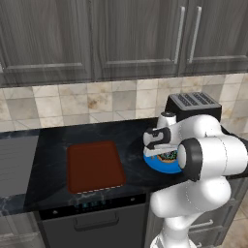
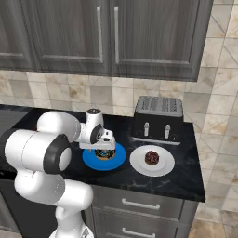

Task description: Move the dessert items from the plates to the tray.

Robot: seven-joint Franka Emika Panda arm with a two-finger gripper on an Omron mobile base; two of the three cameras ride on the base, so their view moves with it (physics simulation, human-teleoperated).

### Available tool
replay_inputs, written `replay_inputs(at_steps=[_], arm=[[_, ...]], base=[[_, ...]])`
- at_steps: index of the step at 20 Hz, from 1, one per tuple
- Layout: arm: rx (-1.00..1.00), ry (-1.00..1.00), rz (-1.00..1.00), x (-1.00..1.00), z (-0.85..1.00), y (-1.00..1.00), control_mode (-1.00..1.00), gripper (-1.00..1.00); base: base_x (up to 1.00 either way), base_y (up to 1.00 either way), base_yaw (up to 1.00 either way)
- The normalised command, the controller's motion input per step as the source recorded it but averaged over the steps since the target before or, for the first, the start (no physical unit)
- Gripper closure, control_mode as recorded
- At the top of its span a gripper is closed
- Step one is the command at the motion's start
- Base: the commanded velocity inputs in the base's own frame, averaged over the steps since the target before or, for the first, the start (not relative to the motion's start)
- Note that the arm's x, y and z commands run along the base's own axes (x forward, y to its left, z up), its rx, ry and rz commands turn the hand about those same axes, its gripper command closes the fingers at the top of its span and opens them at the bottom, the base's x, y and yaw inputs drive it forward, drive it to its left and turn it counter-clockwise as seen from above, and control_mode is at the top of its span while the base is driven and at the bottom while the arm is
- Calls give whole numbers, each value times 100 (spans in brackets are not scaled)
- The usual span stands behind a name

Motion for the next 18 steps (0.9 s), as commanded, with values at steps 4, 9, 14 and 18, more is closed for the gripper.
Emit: replay_inputs(at_steps=[4,9,14,18], arm=[[0,0,0,0,0,0,-100,100],[0,0,0,0,0,0,-100,100],[0,-2,0,-2,11,1,-100,100],[0,-6,0,-15,49,10,-100,100]], base=[[0,0,0],[0,0,0],[0,0,0],[0,0,0]])
